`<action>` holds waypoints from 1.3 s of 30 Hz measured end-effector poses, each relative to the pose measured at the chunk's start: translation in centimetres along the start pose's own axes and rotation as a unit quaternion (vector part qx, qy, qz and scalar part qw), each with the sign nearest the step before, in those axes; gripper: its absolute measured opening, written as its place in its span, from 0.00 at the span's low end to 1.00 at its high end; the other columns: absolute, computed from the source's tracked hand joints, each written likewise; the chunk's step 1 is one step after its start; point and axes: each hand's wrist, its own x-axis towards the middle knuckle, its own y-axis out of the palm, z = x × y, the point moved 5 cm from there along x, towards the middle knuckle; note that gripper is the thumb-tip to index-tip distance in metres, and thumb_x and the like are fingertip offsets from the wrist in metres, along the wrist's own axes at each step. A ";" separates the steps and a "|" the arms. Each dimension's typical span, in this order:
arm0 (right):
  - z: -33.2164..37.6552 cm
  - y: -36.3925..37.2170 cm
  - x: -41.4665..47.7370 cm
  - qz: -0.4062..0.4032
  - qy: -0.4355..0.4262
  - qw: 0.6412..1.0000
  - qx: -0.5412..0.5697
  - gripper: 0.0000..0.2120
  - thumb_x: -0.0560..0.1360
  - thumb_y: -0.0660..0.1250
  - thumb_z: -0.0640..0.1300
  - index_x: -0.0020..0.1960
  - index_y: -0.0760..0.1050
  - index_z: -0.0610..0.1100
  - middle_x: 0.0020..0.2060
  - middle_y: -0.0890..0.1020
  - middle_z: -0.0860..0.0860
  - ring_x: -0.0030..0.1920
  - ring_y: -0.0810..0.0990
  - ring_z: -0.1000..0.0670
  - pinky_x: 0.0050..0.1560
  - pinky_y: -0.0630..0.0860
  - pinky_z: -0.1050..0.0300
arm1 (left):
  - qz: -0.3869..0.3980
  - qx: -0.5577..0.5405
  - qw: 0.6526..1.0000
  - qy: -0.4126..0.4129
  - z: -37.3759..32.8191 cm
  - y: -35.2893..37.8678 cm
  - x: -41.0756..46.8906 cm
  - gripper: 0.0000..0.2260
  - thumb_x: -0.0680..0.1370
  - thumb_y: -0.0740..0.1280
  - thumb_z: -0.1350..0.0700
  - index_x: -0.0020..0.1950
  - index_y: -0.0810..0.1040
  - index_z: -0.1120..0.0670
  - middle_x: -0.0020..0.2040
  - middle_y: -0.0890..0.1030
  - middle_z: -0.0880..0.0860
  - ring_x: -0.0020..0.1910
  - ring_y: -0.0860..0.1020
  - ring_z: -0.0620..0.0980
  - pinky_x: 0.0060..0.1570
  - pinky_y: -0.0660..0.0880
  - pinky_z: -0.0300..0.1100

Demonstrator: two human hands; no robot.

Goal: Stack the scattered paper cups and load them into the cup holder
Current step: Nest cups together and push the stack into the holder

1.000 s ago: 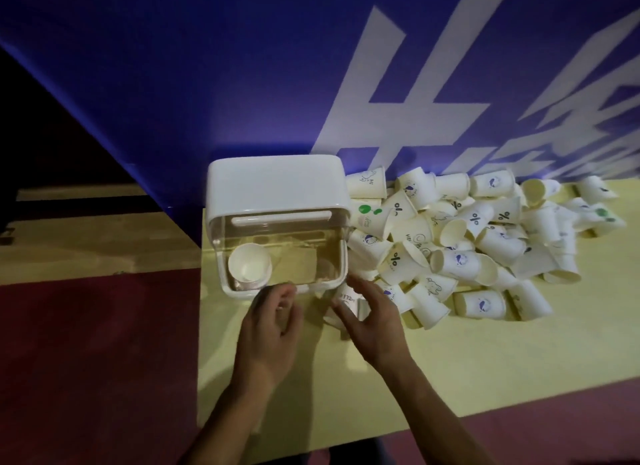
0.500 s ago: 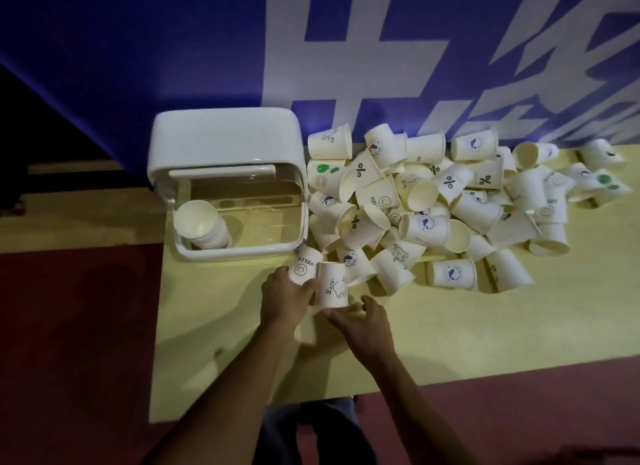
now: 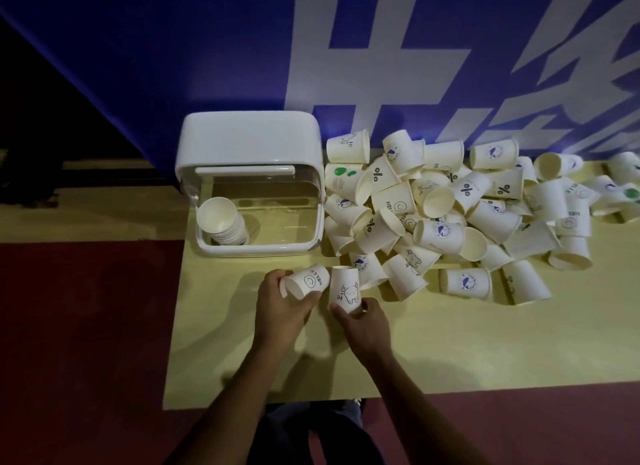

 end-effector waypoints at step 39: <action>21.4 0.2 -5.8 -0.040 -0.270 0.956 0.112 0.34 0.61 0.81 0.60 0.64 0.75 0.56 0.59 0.82 0.60 0.60 0.81 0.54 0.59 0.81 0.47 | -0.053 0.016 0.983 0.176 -5.1 -16.6 10.6 0.35 0.67 0.83 0.50 0.72 0.74 0.51 0.69 0.75 0.47 0.65 0.72 0.42 0.62 0.72 0.37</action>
